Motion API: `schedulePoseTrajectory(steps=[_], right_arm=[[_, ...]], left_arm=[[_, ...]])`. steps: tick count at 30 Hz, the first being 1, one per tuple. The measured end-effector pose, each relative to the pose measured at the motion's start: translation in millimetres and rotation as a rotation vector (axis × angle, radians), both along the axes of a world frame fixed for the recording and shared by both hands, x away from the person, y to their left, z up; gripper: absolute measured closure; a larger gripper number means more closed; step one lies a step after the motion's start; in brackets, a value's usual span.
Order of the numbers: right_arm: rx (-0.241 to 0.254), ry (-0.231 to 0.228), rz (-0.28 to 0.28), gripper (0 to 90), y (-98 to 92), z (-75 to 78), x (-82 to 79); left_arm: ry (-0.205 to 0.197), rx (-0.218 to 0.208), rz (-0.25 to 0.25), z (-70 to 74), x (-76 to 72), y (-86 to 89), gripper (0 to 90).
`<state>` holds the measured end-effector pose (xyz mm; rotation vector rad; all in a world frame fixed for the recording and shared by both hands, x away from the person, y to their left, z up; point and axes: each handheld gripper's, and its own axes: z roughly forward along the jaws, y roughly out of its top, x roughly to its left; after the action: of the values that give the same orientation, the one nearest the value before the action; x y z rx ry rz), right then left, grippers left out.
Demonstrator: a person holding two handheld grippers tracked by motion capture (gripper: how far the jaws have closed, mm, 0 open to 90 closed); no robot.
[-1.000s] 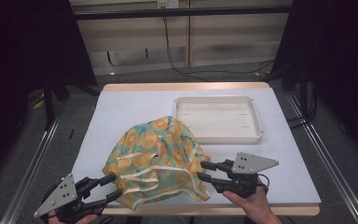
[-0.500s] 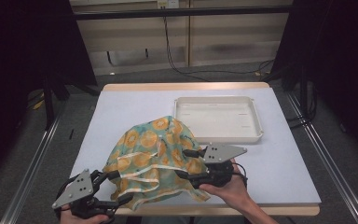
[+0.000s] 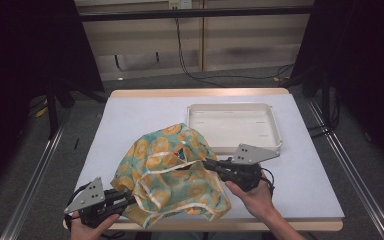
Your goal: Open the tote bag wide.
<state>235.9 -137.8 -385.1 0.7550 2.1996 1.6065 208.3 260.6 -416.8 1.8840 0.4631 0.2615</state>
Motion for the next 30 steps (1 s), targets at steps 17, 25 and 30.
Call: schedulePoseTrajectory(steps=[17,25,30], right_arm=[[0.015,0.005,-0.118,90.0,-48.9,-5.2,6.4],[0.064,-0.02,-0.096,90.0,-47.8,7.5,12.2],[0.082,-0.028,-0.103,89.1,-46.5,12.5,22.9]], left_arm=[[-0.017,-0.119,0.131,6.6,5.2,37.1,89.0],[-0.034,-0.14,0.104,22.4,18.0,33.7,89.0],[-0.023,-0.167,0.12,33.0,32.6,37.0,89.2]])
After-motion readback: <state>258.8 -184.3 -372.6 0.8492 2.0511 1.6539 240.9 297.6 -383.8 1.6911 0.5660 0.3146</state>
